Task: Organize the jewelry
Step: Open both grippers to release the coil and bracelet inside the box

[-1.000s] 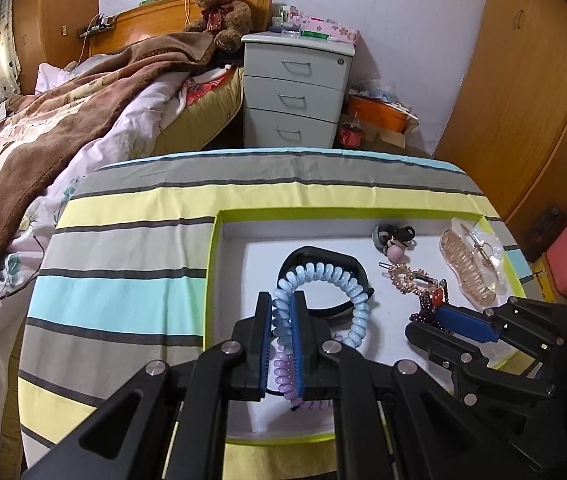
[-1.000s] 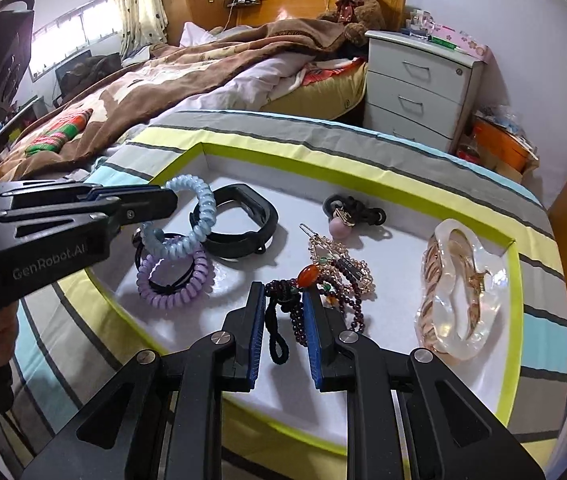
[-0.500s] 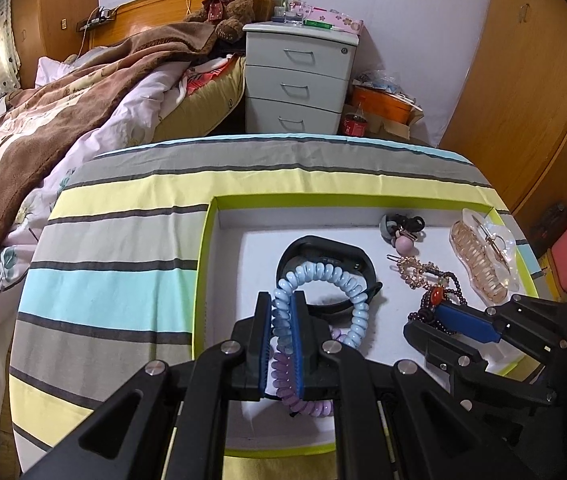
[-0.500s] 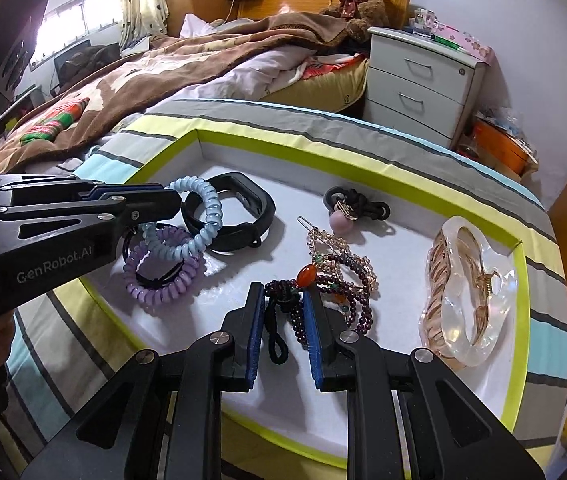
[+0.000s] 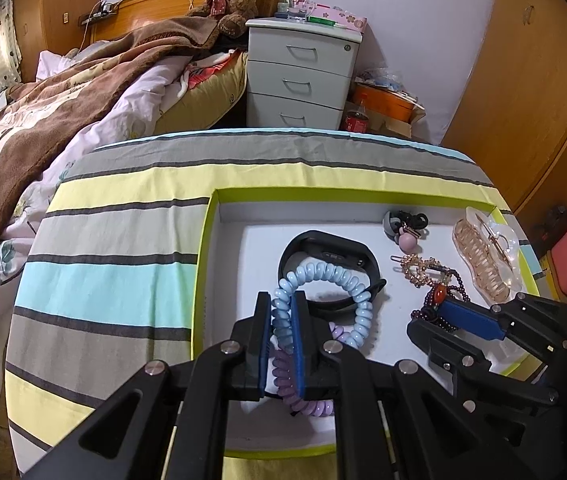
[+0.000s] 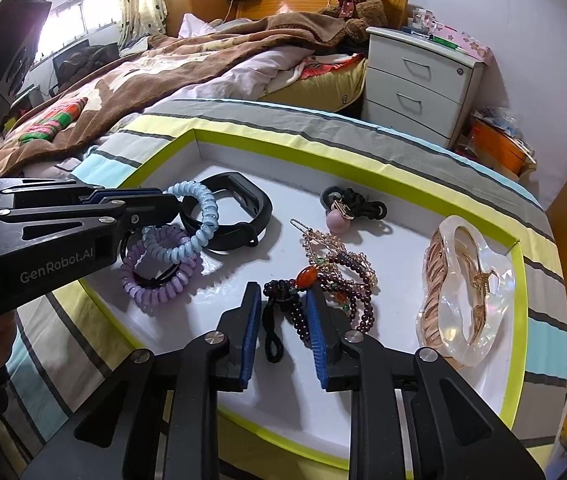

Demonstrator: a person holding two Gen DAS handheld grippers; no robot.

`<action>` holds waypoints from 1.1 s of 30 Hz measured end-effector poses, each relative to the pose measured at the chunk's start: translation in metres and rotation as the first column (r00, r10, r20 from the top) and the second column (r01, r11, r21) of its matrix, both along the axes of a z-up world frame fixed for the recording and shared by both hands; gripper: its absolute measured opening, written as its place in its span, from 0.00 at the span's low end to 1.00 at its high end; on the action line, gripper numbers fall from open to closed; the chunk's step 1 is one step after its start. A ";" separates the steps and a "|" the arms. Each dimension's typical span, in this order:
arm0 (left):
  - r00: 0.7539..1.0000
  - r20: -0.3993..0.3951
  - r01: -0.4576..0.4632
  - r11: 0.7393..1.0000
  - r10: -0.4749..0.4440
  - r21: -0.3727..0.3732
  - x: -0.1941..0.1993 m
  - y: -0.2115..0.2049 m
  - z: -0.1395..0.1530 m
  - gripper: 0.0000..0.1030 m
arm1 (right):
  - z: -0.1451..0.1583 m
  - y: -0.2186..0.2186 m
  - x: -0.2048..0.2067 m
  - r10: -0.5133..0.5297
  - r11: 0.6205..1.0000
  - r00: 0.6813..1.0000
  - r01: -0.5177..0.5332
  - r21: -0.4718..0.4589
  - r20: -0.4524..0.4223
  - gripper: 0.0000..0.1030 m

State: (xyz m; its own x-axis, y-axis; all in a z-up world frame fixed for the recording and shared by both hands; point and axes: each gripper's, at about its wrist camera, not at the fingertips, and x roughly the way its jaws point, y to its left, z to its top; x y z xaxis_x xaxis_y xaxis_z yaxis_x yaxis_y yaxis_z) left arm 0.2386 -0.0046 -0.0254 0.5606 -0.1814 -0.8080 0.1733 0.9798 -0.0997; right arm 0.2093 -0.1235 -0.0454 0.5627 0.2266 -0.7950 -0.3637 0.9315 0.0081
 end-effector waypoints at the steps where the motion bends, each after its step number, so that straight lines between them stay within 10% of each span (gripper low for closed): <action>1: 1.000 -0.001 0.000 1.000 0.000 -0.001 0.000 0.000 0.000 0.11 | 0.000 0.000 0.000 0.000 1.000 1.000 0.000 0.003 0.000 0.27; 33: 0.997 0.073 -0.010 0.999 0.013 -0.031 -0.048 0.002 0.037 0.29 | 0.034 -0.014 -0.040 -0.069 0.997 0.996 0.067 0.037 0.063 0.41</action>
